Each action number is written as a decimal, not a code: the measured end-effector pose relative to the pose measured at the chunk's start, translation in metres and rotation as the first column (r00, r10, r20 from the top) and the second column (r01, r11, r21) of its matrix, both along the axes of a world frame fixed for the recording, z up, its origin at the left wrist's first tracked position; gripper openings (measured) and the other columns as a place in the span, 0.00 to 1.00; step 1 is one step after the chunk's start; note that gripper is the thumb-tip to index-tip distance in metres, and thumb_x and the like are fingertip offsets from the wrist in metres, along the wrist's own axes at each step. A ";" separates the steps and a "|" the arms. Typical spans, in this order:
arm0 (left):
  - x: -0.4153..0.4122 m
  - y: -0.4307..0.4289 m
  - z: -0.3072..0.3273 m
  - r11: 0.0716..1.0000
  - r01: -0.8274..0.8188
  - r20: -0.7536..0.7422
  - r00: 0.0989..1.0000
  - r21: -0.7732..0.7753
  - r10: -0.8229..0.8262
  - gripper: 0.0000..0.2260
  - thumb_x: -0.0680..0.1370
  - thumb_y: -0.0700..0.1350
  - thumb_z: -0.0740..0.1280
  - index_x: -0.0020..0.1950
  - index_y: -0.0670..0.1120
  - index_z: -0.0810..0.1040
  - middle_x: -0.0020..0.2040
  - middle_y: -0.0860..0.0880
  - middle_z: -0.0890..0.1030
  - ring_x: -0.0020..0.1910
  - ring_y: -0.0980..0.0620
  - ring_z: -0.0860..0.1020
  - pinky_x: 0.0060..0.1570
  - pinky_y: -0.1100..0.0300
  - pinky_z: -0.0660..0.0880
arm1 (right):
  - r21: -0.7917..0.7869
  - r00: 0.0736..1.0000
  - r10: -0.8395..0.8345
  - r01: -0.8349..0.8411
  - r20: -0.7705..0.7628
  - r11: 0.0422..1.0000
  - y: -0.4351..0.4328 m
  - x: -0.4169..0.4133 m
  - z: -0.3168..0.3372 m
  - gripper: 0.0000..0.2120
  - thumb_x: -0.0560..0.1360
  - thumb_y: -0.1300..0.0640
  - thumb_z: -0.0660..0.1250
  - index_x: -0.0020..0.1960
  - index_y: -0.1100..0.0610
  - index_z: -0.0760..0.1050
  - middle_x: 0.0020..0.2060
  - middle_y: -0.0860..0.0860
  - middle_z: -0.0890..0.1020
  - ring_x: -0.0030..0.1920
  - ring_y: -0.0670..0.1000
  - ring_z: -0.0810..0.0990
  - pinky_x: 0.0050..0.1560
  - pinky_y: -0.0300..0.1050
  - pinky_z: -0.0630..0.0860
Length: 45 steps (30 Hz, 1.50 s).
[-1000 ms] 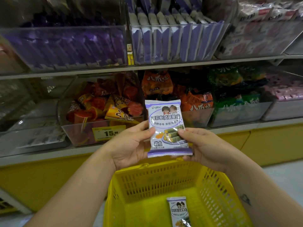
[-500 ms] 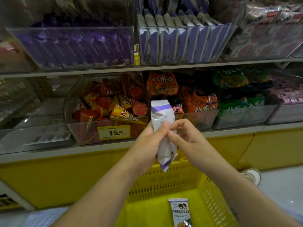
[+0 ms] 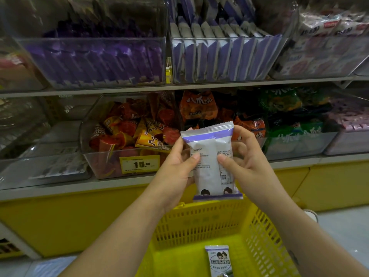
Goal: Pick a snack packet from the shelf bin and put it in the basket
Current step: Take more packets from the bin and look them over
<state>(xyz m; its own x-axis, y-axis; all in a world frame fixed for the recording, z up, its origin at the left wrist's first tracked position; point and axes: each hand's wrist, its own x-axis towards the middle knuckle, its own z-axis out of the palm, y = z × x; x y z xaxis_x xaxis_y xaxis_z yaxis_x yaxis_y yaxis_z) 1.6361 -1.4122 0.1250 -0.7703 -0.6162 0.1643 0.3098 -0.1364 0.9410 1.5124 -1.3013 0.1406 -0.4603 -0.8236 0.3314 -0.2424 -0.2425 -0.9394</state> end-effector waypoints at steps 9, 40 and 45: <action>0.004 -0.013 0.004 0.991 -0.064 -0.014 0.998 0.117 0.066 0.15 0.82 0.43 0.59 0.64 0.58 0.73 0.58 0.47 0.82 0.55 0.45 0.82 0.42 0.47 0.81 | 0.173 0.955 0.280 -0.294 0.103 0.940 0.014 -0.012 0.015 0.23 0.72 0.55 0.66 0.66 0.46 0.70 0.53 0.48 0.85 0.54 0.49 0.84 0.46 0.40 0.81; -0.004 -0.019 0.007 0.963 -0.267 -0.070 0.961 0.021 0.268 0.29 0.61 0.53 0.77 0.58 0.52 0.70 0.57 0.47 0.82 0.53 0.48 0.83 0.38 0.51 0.81 | 0.016 0.814 0.355 -0.407 0.459 0.913 0.004 -0.022 -0.014 0.25 0.70 0.67 0.68 0.66 0.54 0.75 0.58 0.55 0.82 0.54 0.52 0.83 0.48 0.41 0.80; -0.008 -0.016 0.009 0.964 -0.265 -0.063 0.963 -0.020 0.264 0.26 0.63 0.52 0.74 0.58 0.53 0.71 0.56 0.49 0.82 0.51 0.51 0.83 0.37 0.54 0.81 | 0.035 0.849 0.308 -0.357 0.430 0.933 0.006 -0.027 -0.012 0.29 0.66 0.69 0.71 0.65 0.50 0.75 0.59 0.52 0.82 0.55 0.54 0.83 0.46 0.42 0.80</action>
<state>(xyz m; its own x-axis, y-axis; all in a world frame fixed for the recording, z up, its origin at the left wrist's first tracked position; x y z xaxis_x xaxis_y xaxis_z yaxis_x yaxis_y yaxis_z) 1.6284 -1.4286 0.1336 -0.5688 -0.7912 0.2246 0.3867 -0.0162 0.9220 1.4849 -1.2950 0.1283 -0.2261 -0.9714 0.0721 0.2478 -0.1290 -0.9602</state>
